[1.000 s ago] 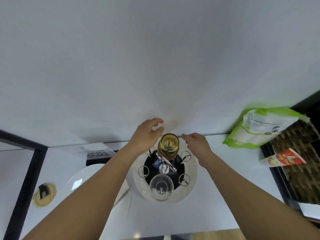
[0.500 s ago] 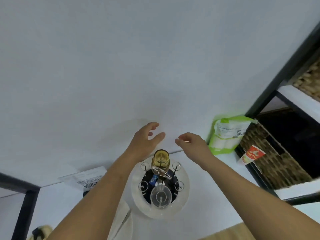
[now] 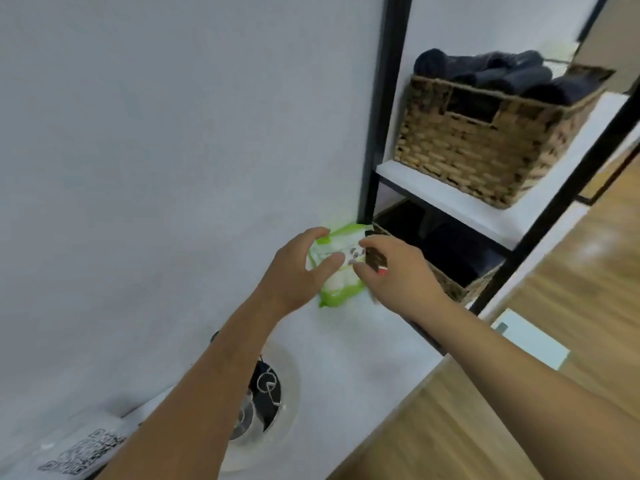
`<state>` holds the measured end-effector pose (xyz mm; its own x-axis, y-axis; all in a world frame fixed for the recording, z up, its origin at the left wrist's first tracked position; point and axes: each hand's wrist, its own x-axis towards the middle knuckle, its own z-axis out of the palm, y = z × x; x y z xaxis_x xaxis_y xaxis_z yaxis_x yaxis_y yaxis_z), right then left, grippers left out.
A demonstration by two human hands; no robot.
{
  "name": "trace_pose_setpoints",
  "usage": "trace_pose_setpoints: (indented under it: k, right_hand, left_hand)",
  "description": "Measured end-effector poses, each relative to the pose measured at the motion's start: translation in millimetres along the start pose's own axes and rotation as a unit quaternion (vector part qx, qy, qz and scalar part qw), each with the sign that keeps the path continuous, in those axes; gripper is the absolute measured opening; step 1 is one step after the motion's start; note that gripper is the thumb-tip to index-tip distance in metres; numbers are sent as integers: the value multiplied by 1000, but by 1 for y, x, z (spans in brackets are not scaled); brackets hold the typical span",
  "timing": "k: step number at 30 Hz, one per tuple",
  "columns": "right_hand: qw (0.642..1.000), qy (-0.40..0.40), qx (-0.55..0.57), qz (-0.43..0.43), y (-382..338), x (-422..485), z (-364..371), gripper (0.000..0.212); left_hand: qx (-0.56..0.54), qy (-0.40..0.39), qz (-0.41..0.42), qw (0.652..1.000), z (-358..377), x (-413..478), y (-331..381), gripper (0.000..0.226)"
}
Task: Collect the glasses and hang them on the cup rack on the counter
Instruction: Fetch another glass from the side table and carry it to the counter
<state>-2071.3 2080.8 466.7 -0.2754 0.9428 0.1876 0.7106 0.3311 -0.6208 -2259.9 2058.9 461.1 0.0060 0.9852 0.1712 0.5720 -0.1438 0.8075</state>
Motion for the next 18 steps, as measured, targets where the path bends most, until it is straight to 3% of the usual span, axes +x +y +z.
trace_pose_setpoints:
  k: [6,11,15,18]
  right_hand:
    - [996,91,-8,11,82,-44,-100,31]
    - [988,150,-5,46,162,-93,-185,31]
    - [974,202,18,106,228,-143,-249,32]
    - [957,245,18,154,276,-185,-291,30]
  left_hand:
    - [6,-65,57,996,106,18,89,34]
    - [-7,-120,111,986,209,25,172,37]
    - [-14,-157,156,975,292,28,234,17]
    - [-22,-203,185,961,355,28,276,16]
